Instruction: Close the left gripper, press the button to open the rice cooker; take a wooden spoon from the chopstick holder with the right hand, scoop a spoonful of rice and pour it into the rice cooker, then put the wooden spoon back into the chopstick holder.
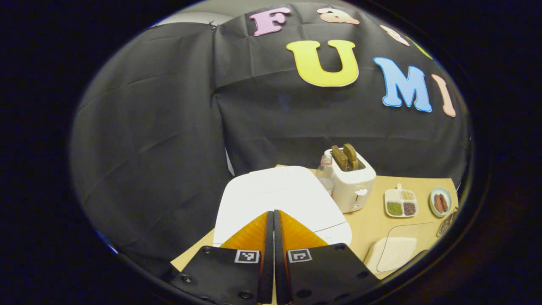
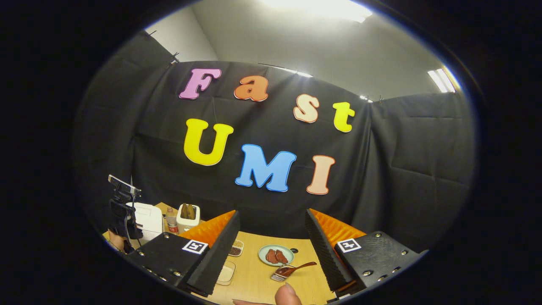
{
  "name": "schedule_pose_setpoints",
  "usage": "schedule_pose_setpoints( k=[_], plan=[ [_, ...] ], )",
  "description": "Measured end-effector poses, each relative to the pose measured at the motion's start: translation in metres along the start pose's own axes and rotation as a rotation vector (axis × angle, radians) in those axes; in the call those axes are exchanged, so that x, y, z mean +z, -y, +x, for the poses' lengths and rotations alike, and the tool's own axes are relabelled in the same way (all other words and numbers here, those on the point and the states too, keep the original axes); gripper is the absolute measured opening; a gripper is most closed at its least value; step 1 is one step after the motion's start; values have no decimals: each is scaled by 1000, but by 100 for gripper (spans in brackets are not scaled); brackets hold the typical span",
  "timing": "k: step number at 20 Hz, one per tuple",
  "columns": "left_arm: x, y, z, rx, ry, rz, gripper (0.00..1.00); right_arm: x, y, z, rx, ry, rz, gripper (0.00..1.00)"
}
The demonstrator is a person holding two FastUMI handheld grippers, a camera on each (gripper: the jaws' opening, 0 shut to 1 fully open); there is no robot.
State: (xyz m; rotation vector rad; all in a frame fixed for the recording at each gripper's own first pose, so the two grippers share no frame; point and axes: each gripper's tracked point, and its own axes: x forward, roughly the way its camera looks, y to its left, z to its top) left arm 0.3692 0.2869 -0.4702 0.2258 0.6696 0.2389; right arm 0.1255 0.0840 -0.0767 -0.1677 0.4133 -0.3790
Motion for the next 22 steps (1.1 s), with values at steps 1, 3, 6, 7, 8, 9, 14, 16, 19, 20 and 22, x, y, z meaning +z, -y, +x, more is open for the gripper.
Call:
schedule_pose_setpoints(
  k=[1, 3, 6, 7, 8, 9, 14, 16, 19, 20, 22],
  plan=[
    [-1, 0, 7, 0, -8, -2, 14, -5, -1, 0, 2, -13, -5, 95],
    [-15, 4, 14, -10, -47, -6, 10, -13, -8, 0, 19, -38, 14, 95],
    [-27, 3, 30, -7, -82, -16, 10, -18, -6, -4, 19, -56, 29, 95],
    [-33, 3, 34, -5, -99, -16, 10, -21, -5, -6, 20, -67, 30, 95],
    [-38, 3, 39, -7, -111, -19, 14, -19, -5, -8, 24, -67, 32, 95],
    [-44, 5, 42, -6, -134, -23, 14, -16, -4, -9, 19, -62, 34, 95],
    [-8, -2, 26, 21, -6, 36, 14, -24, -18, -14, 61, -89, 49, 95],
    [32, -13, 9, 38, 122, 10, 10, -24, -20, -17, 70, -82, 33, 95],
    [65, -16, -15, 5, 229, -45, 10, -23, -22, -20, 80, -69, 37, 95],
    [62, -16, -18, -6, 222, -60, 8, -25, -22, -20, 83, -69, 47, 95],
    [54, -23, -22, 2, 197, -68, 15, -28, -22, -23, 91, -73, 70, 95]
  ],
)
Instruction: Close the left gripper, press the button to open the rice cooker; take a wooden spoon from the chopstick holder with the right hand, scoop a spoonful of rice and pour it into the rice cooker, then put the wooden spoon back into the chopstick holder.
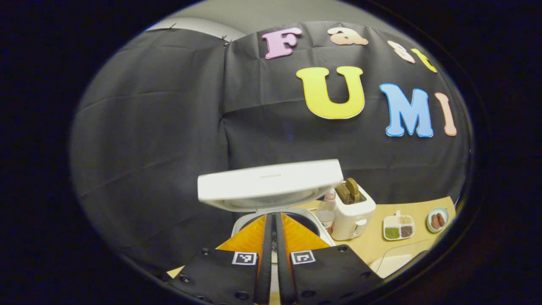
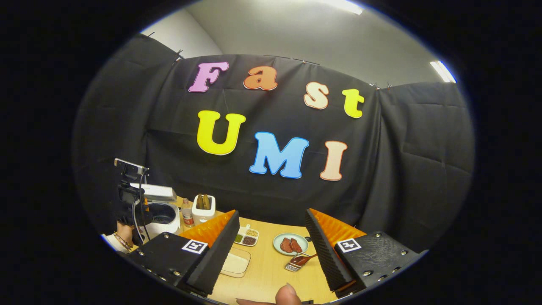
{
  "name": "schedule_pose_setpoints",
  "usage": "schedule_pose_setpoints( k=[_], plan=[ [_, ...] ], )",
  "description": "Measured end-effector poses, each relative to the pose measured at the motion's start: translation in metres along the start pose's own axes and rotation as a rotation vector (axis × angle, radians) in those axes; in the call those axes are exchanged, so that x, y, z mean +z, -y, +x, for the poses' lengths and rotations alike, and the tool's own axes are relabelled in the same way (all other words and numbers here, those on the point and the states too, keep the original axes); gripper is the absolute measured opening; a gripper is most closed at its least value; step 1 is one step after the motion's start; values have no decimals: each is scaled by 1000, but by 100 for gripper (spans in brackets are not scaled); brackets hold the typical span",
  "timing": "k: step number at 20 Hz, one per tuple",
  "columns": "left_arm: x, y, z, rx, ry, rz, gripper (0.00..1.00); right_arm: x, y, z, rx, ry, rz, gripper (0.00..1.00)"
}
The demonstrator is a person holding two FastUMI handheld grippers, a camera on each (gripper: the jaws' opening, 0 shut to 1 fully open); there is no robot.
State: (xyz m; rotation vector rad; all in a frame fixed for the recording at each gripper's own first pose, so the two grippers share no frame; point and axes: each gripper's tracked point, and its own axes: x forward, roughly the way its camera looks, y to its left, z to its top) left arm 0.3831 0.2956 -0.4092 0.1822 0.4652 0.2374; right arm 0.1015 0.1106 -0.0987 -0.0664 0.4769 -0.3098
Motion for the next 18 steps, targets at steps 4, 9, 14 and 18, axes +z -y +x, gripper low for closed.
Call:
schedule_pose_setpoints(
  k=[4, 9, 14, 18],
  plan=[
    [-10, -11, -25, 7, -5, -15, 18, -8, 2, -2, 11, -9, 31, 95],
    [-19, -19, -49, -10, -6, -11, 20, -10, 7, -5, 16, -10, 89, 95],
    [-1, -18, -76, -49, 29, -50, 20, -25, 40, 5, -53, -15, 145, 95],
    [29, -12, -111, -94, 102, -89, 40, -55, 73, 26, -105, -53, 210, 95]
  ],
)
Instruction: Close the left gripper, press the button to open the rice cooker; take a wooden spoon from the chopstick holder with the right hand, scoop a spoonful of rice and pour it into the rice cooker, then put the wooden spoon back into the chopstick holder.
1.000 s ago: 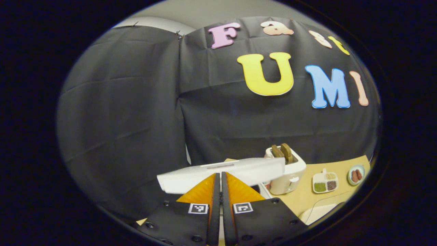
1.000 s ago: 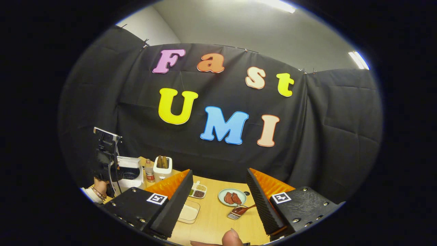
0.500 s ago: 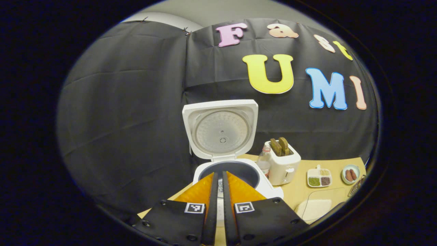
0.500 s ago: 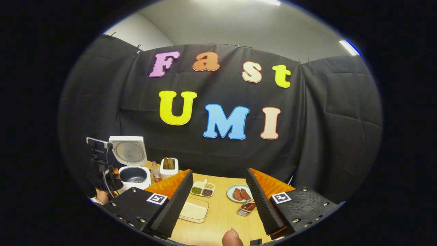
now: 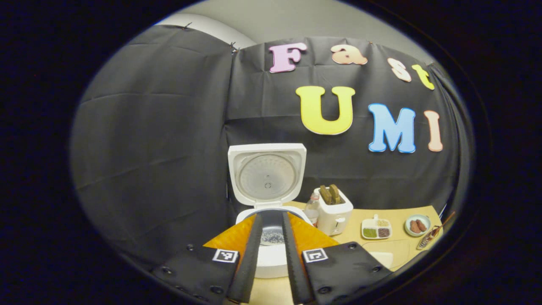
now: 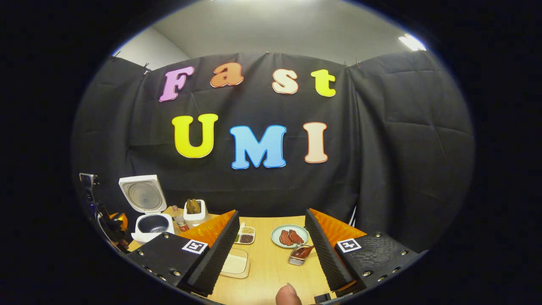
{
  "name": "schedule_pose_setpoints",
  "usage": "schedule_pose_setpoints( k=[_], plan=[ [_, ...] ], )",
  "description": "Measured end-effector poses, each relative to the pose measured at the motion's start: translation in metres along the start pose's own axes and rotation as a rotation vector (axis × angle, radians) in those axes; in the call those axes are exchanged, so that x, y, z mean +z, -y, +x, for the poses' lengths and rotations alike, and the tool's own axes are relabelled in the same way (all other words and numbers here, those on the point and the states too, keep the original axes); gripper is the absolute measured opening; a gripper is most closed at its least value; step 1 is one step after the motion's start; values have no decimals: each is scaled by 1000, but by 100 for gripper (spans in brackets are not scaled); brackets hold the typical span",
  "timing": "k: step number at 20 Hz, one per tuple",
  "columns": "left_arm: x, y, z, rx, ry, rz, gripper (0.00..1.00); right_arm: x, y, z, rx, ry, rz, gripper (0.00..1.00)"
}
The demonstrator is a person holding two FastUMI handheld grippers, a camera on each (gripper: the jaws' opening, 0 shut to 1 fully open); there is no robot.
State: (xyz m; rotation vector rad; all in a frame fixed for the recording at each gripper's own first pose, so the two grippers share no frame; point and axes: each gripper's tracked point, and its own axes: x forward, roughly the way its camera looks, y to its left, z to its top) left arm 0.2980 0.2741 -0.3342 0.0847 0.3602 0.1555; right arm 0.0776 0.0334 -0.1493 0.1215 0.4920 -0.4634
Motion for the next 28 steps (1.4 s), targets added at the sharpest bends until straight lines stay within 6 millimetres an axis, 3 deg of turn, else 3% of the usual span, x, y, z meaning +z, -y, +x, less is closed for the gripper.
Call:
schedule_pose_setpoints(
  k=[4, 9, 11, 13, 17, 18, 19, 22, 25, 28],
  plan=[
    [48, 16, -49, -85, 135, -69, 75, -31, 32, 31, -4, -63, 153, 95],
    [81, 45, -97, -159, 236, -75, 91, -79, 85, 76, -34, -140, 216, 95],
    [89, 63, -116, -182, 248, -103, 92, -101, 108, 101, -35, -159, 245, 98],
    [91, 84, -133, -207, 246, -133, 93, -127, 128, 127, -35, -200, 277, 98],
    [77, 118, -160, -190, 178, -119, 92, -176, 163, 179, -38, -240, 315, 98],
    [73, 126, -167, -179, 150, -107, 96, -190, 171, 191, -43, -255, 316, 98],
    [69, 130, -170, -156, 128, -101, 92, -201, 178, 203, -40, -266, 325, 98],
    [66, 142, -182, -92, 85, -128, 93, -233, 194, 232, -44, -287, 343, 96],
    [54, 153, -192, -52, 23, -166, 100, -259, 195, 256, -14, -324, 385, 96],
    [44, 157, -202, -19, -23, -156, 93, -277, 188, 274, 15, -348, 445, 94]
  ],
)
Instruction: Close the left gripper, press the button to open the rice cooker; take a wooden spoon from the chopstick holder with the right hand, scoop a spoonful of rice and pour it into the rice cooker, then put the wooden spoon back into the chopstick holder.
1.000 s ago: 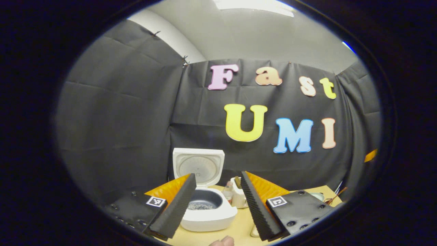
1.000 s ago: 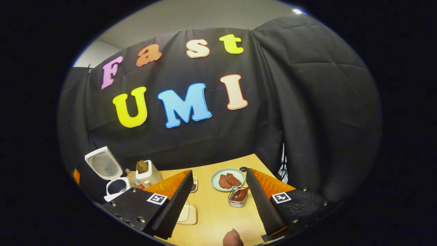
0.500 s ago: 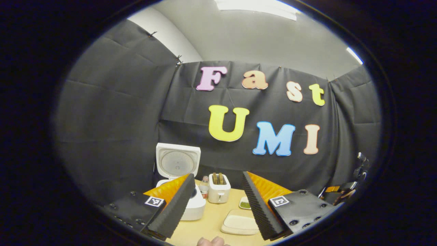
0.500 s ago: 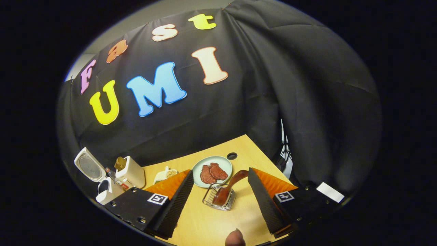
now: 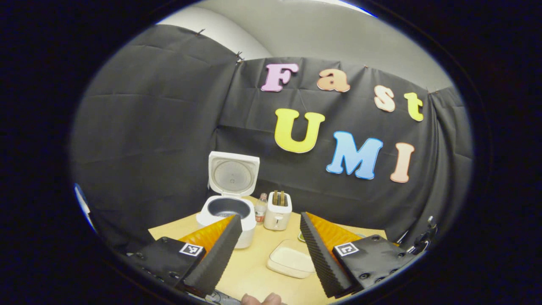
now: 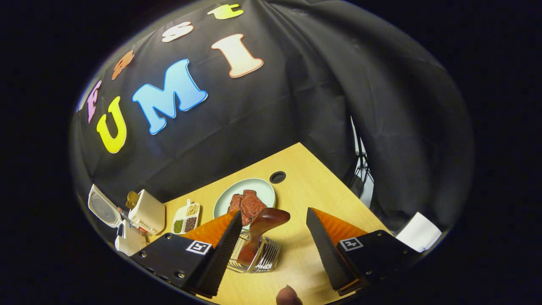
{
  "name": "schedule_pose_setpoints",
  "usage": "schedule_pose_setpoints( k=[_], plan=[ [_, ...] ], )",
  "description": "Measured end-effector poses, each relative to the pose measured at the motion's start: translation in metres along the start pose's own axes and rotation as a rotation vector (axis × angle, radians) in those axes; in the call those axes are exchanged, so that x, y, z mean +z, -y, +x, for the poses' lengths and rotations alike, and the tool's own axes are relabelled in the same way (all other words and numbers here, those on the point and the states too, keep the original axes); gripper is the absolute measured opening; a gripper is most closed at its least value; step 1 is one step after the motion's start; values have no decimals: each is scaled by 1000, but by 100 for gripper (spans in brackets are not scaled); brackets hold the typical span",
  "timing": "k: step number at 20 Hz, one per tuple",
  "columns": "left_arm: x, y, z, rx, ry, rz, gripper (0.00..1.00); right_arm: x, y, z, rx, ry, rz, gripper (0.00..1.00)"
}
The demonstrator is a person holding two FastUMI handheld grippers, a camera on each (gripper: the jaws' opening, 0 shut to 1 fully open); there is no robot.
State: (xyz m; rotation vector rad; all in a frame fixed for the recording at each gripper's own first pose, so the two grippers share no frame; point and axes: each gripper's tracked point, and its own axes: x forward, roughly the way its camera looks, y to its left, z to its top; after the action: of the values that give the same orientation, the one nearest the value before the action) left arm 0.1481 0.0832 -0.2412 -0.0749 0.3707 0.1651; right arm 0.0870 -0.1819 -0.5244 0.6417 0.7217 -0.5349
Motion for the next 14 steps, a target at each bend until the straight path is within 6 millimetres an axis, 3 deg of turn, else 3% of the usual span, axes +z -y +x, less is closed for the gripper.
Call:
schedule_pose_setpoints(
  k=[3, 5, 6, 8, 9, 10, 11, 14],
  plan=[
    [-6, 1, -8, 26, -20, 40, 92, -13, -9, 20, 40, -45, 34, 87],
    [-7, 4, -13, 32, -28, 56, 93, -18, -17, 29, 60, -74, 57, 71],
    [-7, 5, -17, 35, -32, 61, 93, -13, -16, 27, 49, -64, 66, 70],
    [-10, 3, -20, 40, -37, 73, 93, -14, -26, 32, 74, -68, 80, 27],
    [-11, 2, -21, 40, -40, 75, 93, -15, -31, 31, 86, -84, 89, 26],
    [-11, 0, -22, 39, -41, 72, 93, -21, -43, 30, 126, -96, 100, 17],
    [-11, 0, -23, 36, -40, 68, 93, -11, -48, 19, 155, -94, 92, 22],
    [-2, -6, -25, 19, -9, 46, 96, 0, -63, 4, 183, -83, 18, 22]
  ],
)
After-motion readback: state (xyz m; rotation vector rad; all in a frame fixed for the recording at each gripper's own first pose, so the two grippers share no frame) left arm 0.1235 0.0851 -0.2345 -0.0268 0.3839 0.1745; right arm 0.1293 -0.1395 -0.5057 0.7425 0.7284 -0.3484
